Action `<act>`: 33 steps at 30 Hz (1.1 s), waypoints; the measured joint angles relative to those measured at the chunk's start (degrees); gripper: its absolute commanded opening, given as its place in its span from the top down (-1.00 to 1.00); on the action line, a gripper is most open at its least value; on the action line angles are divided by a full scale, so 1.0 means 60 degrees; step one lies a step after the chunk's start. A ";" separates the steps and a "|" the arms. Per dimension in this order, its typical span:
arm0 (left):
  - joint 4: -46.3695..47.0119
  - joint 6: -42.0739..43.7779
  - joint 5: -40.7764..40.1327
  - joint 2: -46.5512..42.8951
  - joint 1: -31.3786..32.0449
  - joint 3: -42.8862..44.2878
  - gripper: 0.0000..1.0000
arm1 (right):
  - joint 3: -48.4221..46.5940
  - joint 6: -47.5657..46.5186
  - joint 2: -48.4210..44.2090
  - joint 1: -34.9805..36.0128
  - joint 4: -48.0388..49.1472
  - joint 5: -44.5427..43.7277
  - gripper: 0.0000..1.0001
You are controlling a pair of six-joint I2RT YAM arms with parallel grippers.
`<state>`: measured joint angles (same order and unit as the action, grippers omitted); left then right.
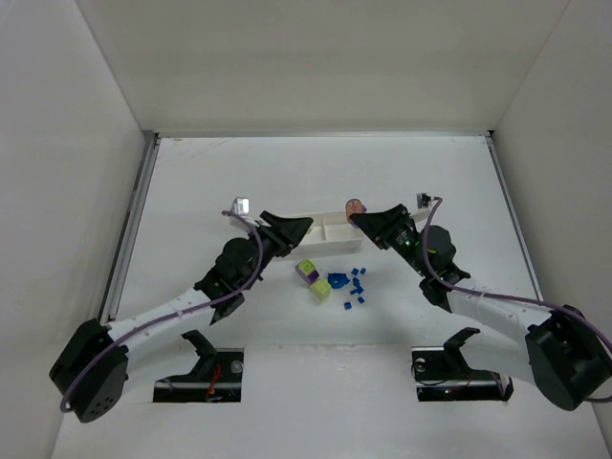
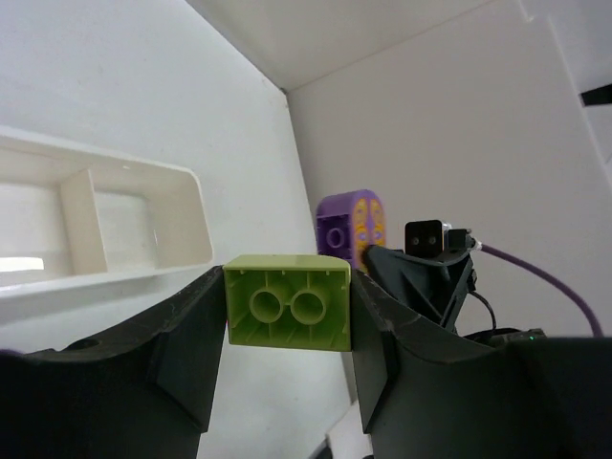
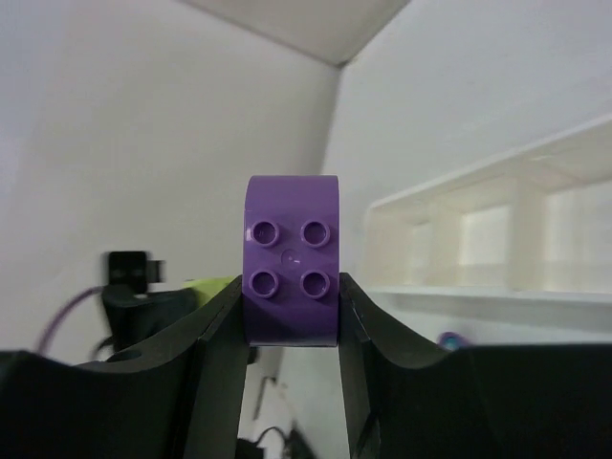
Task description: Sort the legos into containers by color
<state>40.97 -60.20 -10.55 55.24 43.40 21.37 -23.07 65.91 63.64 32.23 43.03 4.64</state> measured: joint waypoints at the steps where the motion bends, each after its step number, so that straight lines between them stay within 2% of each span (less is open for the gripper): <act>1: -0.0106 0.0240 0.0004 0.0386 0.0098 0.0390 0.23 | 0.0000 -0.0251 -0.0004 -0.0098 -0.0306 -0.0106 0.46; 8: -0.0776 0.1759 -0.0022 0.3304 0.0812 0.2779 0.19 | 0.0018 -0.2135 -0.0670 -0.0186 -0.2055 -0.1330 0.47; 13: -0.1093 0.2444 -0.0036 0.5133 0.0954 0.3789 0.17 | 0.0310 -0.2820 -0.1942 -0.0280 -0.2783 -0.2120 0.45; 17: -0.1432 0.2900 -0.0047 0.6306 0.1005 0.4630 0.17 | 0.0492 -0.3136 -0.2947 -0.0809 -0.3238 -0.2441 0.45; 24: -0.1752 0.3501 -0.0142 0.7242 0.1326 0.5504 0.14 | 0.0499 -0.3330 -0.3020 -0.1111 -0.3570 -0.2463 0.44; 33: -0.1818 0.3672 -0.0288 0.7606 0.1184 0.5759 0.12 | 0.0499 -0.3391 -0.2696 -0.1111 -0.3679 -0.2448 0.43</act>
<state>30.06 -38.17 -12.27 100.88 50.50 55.92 -20.08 45.56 47.46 25.56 20.95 -10.04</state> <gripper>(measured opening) 0.457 0.432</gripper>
